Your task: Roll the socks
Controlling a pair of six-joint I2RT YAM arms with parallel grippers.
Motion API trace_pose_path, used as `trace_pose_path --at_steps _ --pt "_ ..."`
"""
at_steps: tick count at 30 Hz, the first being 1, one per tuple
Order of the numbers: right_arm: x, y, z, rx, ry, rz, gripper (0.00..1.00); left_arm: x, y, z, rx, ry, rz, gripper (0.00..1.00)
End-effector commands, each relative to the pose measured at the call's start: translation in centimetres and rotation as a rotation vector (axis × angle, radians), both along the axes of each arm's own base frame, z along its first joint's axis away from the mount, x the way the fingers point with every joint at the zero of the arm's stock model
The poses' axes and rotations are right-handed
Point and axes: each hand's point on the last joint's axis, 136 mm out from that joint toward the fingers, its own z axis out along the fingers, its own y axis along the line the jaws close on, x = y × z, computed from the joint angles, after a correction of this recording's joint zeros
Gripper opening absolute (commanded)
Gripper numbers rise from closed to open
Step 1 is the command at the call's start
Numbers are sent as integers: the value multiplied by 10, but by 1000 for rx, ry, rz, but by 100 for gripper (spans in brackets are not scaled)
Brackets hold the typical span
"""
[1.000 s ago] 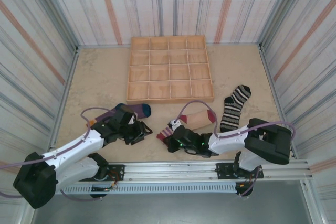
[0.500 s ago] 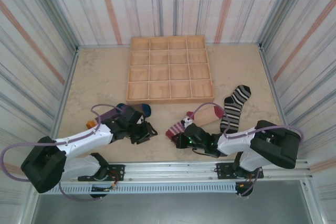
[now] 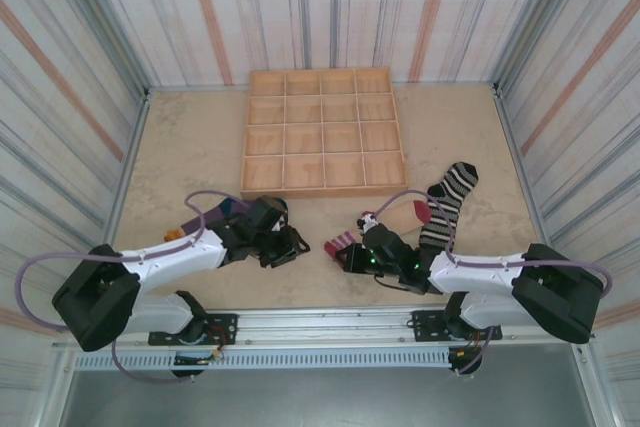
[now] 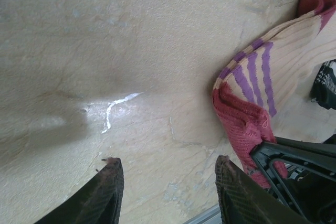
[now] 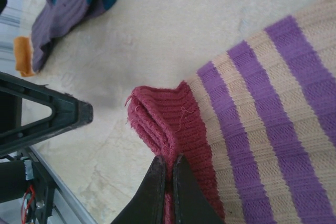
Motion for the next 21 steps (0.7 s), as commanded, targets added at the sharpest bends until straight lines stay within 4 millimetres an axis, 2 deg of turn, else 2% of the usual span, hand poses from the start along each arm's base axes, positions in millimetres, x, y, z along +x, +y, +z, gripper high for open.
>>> trace_pose_path --at_steps 1,9,12,16,21 --pt "-7 1 -10 -82 9 46 0 0 11 7 29 -22 10 49" --pt "-26 57 -6 -52 -7 143 0 -8 34 12 46 -26 44 50" --pt "-30 67 -6 -56 -23 146 0 -8 38 12 28 -20 63 50" --pt "-34 67 -4 -63 -32 143 0 -9 37 13 17 -14 59 50" --pt "-34 49 1 -45 -31 86 0 -9 33 11 4 -5 57 49"
